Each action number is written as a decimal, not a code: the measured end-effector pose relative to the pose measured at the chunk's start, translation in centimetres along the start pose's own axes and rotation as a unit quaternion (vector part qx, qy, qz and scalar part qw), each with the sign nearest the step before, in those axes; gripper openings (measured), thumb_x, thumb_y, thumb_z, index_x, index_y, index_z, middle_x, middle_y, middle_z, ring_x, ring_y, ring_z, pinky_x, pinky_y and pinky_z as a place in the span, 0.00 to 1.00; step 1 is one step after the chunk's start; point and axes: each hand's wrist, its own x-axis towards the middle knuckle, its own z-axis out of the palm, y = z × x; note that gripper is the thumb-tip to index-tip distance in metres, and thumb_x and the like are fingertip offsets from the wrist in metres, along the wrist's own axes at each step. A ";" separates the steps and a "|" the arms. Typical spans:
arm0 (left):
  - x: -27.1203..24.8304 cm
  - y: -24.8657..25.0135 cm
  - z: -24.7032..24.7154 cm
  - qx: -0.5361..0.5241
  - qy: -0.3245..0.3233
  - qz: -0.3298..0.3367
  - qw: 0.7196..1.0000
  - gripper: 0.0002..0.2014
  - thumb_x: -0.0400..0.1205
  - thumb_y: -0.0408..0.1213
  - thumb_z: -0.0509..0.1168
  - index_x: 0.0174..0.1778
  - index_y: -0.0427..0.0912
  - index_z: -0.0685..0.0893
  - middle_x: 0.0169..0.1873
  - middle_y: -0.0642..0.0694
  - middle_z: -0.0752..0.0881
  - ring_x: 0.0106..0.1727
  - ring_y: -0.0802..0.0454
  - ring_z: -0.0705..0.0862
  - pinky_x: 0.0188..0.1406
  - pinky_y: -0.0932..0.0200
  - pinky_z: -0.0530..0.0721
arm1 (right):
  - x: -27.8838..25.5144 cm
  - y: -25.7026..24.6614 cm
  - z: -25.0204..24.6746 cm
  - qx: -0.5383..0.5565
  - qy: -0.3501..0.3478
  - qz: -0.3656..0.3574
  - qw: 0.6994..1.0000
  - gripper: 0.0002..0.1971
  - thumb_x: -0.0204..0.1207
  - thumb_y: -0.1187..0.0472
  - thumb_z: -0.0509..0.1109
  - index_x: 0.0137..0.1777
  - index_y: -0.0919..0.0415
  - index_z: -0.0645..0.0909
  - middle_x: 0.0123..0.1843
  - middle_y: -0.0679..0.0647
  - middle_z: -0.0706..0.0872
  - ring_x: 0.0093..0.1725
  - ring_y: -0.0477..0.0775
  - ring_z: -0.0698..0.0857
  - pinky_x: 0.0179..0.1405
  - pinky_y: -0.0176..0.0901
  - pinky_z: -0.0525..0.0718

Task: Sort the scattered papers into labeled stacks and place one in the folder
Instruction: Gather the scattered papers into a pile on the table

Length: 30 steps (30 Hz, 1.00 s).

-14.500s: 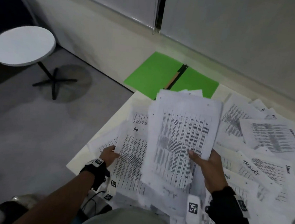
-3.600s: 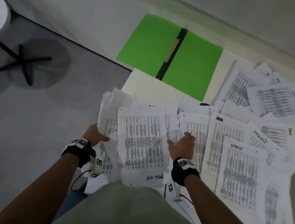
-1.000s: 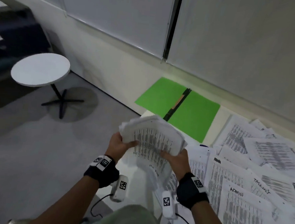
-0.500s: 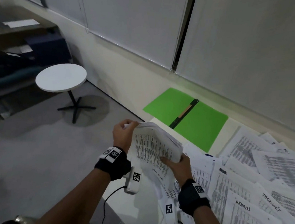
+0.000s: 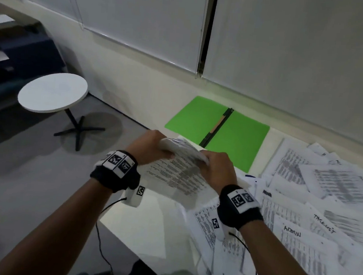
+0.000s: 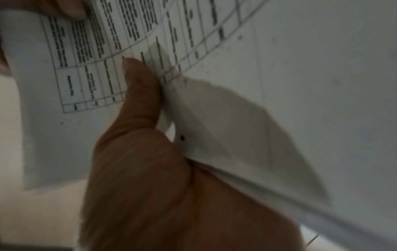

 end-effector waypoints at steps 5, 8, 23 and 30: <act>1.7 -7.5 -0.3 -0.247 0.022 -0.044 0.968 0.22 0.56 0.55 0.83 0.34 0.41 0.89 0.30 0.53 0.88 0.32 0.59 0.82 0.38 0.58 0.83 | -1.6 5.3 -3.6 0.054 0.079 0.185 0.978 0.17 0.63 0.46 0.82 0.50 0.48 0.86 0.40 0.43 0.89 0.38 0.42 0.88 0.42 0.40 0.86; 2.5 -9.1 -0.7 -0.416 0.003 -0.041 0.908 0.20 0.58 0.35 0.83 0.46 0.52 0.91 0.44 0.48 0.93 0.46 0.53 0.90 0.48 0.57 0.88 | -3.0 8.6 -4.8 0.195 0.133 0.258 0.937 0.32 0.47 0.38 0.86 0.50 0.53 0.85 0.44 0.50 0.92 0.45 0.47 0.91 0.51 0.45 0.84; 5.1 -10.9 9.8 -0.414 0.012 -0.101 0.905 0.13 0.70 0.30 0.78 0.45 0.51 0.88 0.35 0.60 0.91 0.40 0.61 0.87 0.44 0.64 0.84 | -7.3 9.0 4.8 0.356 0.204 0.333 0.849 0.16 0.63 0.67 0.81 0.53 0.62 0.87 0.48 0.57 0.93 0.50 0.57 0.91 0.45 0.44 0.90; 4.8 -12.5 13.1 -0.380 -0.006 -0.182 0.907 0.14 0.70 0.32 0.78 0.51 0.40 0.89 0.47 0.41 0.91 0.48 0.47 0.88 0.53 0.52 0.85 | -8.8 9.0 5.4 0.355 0.181 0.371 0.839 0.15 0.68 0.71 0.79 0.50 0.52 0.87 0.44 0.48 0.93 0.47 0.47 0.92 0.48 0.46 0.90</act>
